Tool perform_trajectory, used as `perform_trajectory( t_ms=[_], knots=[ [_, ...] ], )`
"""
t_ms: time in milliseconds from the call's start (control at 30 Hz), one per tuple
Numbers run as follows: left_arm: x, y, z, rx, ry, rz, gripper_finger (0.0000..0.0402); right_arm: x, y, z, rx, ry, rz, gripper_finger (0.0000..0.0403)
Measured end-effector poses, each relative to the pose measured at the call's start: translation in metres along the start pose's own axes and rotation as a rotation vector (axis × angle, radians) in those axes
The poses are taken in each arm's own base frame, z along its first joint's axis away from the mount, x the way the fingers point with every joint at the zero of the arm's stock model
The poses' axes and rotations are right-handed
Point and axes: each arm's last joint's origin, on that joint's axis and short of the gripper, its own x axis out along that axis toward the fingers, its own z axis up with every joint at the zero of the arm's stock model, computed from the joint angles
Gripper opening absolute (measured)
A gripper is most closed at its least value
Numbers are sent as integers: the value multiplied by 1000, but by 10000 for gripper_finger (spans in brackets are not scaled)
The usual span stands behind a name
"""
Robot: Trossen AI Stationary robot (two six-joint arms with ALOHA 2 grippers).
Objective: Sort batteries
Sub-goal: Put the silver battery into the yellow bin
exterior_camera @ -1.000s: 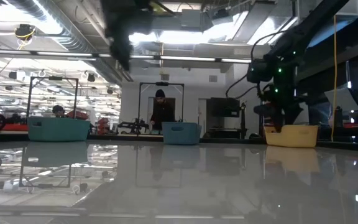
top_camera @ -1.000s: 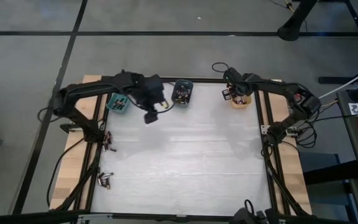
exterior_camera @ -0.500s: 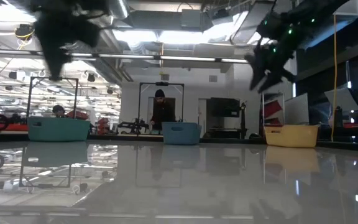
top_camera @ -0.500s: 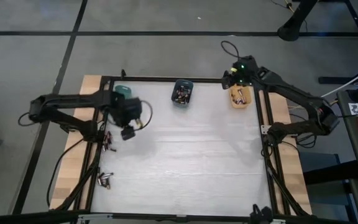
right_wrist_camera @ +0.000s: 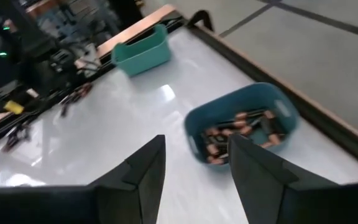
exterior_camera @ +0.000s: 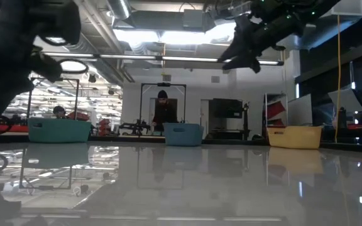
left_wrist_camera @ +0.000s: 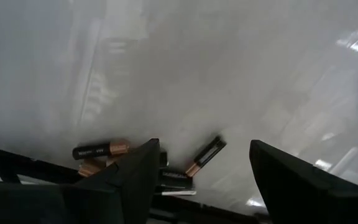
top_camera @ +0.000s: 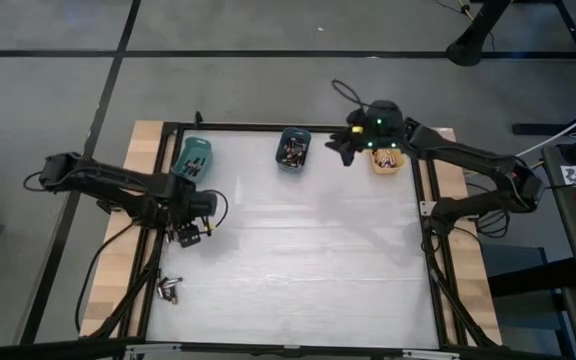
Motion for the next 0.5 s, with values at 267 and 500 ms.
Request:
perform_trajectory(
  t_ms=[267,500],
  knots=[
    [15,-4,-6,51,4,11,239,24,18,-14,-20,81,59,175],
    [19,-15,-7,87,-4,-5,239,34,24,-21,-26,119,78,175]
  ],
)
